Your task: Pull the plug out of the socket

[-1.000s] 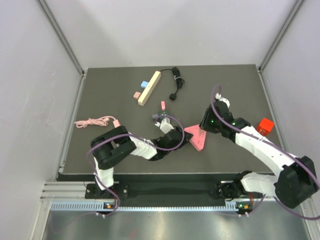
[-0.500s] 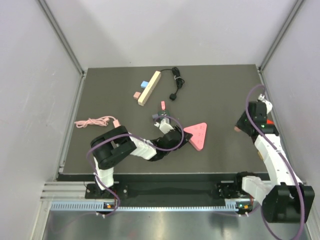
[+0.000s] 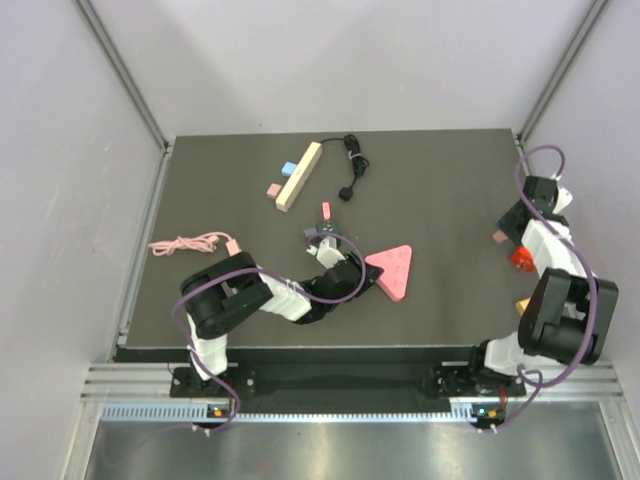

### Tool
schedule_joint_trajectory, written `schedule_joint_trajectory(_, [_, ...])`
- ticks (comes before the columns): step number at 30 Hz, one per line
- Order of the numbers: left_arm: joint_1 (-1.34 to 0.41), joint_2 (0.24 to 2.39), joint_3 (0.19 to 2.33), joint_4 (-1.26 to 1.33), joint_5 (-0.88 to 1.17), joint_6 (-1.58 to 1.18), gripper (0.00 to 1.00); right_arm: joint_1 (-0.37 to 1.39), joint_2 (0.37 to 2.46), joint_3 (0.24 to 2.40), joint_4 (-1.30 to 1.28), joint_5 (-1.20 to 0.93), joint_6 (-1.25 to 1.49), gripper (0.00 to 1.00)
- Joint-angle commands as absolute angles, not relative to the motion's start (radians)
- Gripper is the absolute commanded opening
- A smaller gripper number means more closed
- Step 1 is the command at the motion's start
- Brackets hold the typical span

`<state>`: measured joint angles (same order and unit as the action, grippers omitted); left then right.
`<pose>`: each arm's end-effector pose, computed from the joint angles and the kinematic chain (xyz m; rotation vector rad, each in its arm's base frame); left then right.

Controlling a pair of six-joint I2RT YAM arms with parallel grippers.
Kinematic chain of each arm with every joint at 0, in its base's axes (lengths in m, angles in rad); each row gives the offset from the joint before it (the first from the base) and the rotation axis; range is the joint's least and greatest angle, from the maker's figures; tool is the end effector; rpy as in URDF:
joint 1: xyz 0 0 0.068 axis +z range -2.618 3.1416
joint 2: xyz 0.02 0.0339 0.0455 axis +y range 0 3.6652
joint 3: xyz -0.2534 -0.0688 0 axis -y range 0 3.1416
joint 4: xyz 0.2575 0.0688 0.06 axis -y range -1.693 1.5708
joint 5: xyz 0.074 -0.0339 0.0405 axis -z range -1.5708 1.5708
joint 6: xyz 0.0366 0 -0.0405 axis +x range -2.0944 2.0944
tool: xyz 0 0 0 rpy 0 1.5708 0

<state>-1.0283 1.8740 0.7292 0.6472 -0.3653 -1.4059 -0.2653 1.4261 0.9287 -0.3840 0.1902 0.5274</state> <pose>0.1928 -0.2945 0.0940 -0.6564 2.1355 -1.0971 0.2957 -0.0875 0.2093 1.0159 2.2118 -0.1159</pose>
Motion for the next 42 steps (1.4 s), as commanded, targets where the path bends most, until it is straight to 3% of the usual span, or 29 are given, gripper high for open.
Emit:
schedule_joint_trajectory(1, [-1.015,1.896,0.677,0.457,-0.411,-1.342,0.0,-0.32,1.466,1.025,-0.258,0.128,0.557,0.14])
schedule_joint_trajectory(3, [-1.015,1.893,0.667,0.469,-0.413,-1.344,0.0,-0.336,1.531,1.081,-0.241,0.094,0.56,0.23])
schedule_joint_trajectory(6, [-1.015,1.893,0.667,0.469,-0.414,-1.344,0.0,-0.345,1.571,1.112,-0.236,0.089,0.563,0.29])
schedule_joint_trajectory(19, [-1.015,1.891,0.663,0.479,-0.411,-1.342,0.0,-0.36,1.701,1.114,-0.216,0.087,0.565,0.32])
schedule_joint_trajectory(24, [-1.015,1.893,0.661,0.483,-0.411,-1.342,0.0,-0.359,1.704,1.126,-0.267,0.132,0.526,0.64])
schedule_joint_trajectory(29, [-1.014,1.891,0.658,0.489,-0.41,-1.341,0.0,-0.339,1.677,1.183,-0.351,0.211,0.47,0.87])
schedule_joint_trajectory(33, [-1.014,1.896,0.657,0.499,-0.407,-1.339,0.0,-0.247,1.612,1.238,-0.443,0.327,0.42,0.94])
schedule_joint_trajectory(42, [-1.014,1.904,0.666,0.506,-0.396,-1.33,0.0,0.091,1.399,1.18,-0.532,0.385,0.354,0.95])
